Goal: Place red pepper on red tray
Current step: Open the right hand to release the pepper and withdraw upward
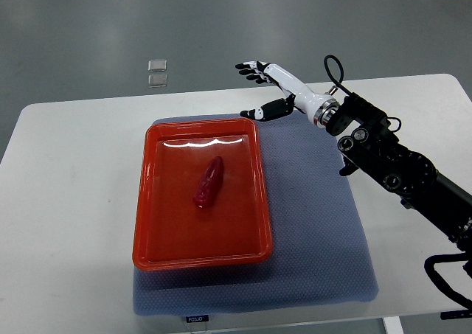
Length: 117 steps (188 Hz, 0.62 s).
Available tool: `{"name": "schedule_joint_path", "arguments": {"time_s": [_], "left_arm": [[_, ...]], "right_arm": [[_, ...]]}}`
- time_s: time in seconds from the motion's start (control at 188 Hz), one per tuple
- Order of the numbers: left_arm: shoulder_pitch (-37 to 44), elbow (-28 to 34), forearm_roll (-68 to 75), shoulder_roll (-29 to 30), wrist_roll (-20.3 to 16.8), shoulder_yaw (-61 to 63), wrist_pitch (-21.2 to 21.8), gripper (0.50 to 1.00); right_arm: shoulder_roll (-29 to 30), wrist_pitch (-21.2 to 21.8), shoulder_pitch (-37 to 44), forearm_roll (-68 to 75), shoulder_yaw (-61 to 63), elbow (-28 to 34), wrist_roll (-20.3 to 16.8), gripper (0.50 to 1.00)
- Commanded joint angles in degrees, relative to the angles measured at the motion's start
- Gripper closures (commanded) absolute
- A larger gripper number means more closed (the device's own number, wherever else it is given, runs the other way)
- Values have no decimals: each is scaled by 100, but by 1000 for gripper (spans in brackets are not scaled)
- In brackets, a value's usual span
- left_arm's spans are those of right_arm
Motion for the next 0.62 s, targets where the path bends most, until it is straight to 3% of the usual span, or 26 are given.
{"name": "schedule_joint_path", "arguments": {"time_s": [0.0, 0.191, 0.239, 0.282, 0.617], "left_arm": [[0, 0, 0, 0, -3, 0, -1, 500], [0, 0, 0, 0, -3, 0, -1, 500], [0, 0, 0, 0, 6, 0, -1, 500], [0, 0, 0, 0, 6, 0, -1, 500], [0, 0, 0, 0, -3, 0, -1, 500]], "right_arm": [[-19, -465, -37, 1129, 10, -264, -23, 644], [-230, -588, -125, 3284, 10, -370, -129, 638], [-239, -588, -142, 3819, 10, -379, -129, 587], [-265, -597, -151, 4136, 10, -388, -120, 585], [-283, -588, -265, 4532, 282, -388, -59, 583]]}}
